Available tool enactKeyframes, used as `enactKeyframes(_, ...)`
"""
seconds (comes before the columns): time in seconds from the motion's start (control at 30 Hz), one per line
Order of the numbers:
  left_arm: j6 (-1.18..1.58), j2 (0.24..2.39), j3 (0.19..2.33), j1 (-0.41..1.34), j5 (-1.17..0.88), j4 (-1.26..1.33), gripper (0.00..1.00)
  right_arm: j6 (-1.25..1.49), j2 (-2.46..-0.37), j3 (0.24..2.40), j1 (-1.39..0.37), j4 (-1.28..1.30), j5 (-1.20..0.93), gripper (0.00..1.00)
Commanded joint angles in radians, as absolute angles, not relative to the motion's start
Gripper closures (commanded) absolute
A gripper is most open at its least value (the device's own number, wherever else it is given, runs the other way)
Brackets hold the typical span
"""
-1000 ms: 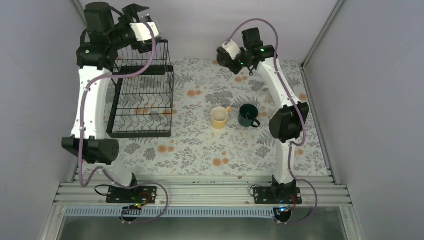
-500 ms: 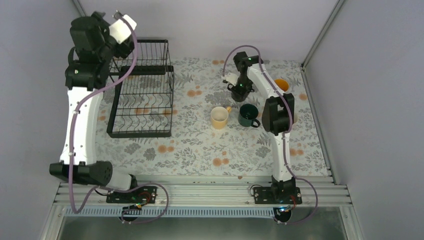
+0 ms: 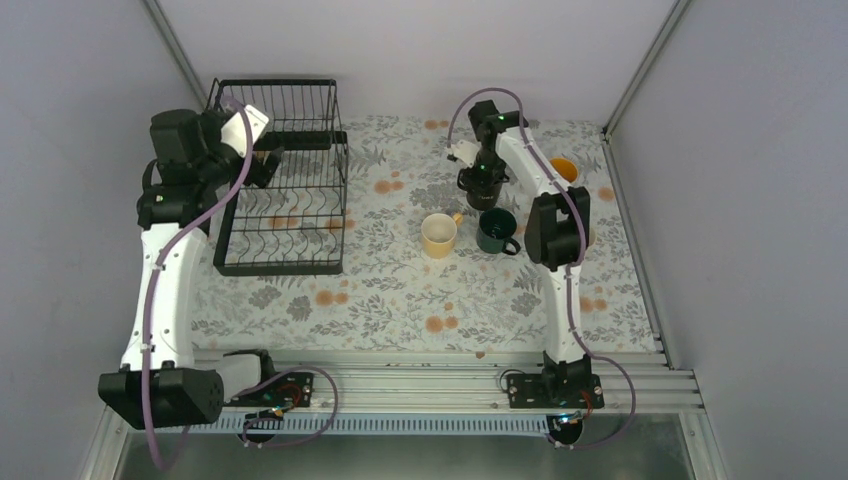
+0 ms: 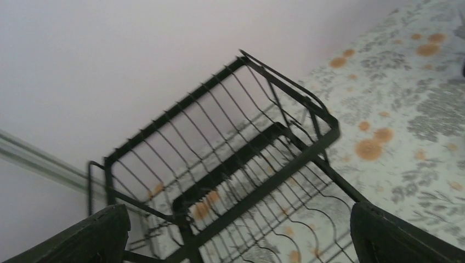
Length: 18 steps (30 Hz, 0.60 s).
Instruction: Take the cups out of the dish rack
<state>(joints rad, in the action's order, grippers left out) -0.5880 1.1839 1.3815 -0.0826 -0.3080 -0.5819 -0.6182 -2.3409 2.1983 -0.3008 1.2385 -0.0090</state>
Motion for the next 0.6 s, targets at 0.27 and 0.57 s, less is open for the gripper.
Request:
enactKeyframes(0.27,-0.525,0.957,1.035,-0.115,-0.39,-0.497,0.0,-0.562,-1.661,1.731,-0.3,0.899,-0.163,0.0)
enactKeyframes(0.57,-0.372,0.673,0.682,-0.118,-0.314,-0.35,0.0,-0.306,-0.896,0.855,-0.293,0.304,0.041,0.0)
